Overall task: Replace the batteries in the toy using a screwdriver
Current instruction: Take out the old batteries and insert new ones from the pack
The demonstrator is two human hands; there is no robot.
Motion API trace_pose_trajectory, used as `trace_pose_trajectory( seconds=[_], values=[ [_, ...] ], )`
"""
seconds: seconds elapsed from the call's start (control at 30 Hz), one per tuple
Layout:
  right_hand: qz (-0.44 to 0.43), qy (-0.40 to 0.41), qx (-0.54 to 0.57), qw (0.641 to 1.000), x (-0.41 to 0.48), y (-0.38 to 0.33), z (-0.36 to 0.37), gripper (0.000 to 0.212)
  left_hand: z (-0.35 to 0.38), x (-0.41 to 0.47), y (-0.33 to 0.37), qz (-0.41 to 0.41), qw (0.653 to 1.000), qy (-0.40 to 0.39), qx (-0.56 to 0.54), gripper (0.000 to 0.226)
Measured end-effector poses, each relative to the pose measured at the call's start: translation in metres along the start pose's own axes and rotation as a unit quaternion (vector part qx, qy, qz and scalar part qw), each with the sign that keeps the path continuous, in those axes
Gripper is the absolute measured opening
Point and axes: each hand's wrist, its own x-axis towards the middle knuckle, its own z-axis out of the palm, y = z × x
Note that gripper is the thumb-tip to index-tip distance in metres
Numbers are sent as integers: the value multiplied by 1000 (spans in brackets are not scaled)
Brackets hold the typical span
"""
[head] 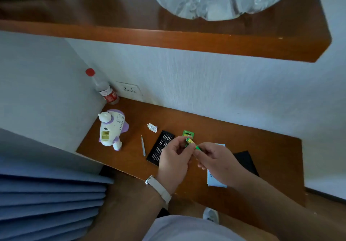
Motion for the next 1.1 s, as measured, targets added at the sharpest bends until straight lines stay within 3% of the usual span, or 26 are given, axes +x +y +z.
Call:
trace_pose_trajectory(
  seconds=[0.47,0.7,1.1],
  values=[
    [19,12,45,999,59,-71,95,12,-119,31,-22,-108,975,74,-179,16],
    [75,-12,14,997,100,-111,169,10,-197,51,-48,-68,988,97,-95,14],
    [153,62,94,982,119,-133,248,8,-283,70,-95,-65,994,4,-90,18]
  ],
)
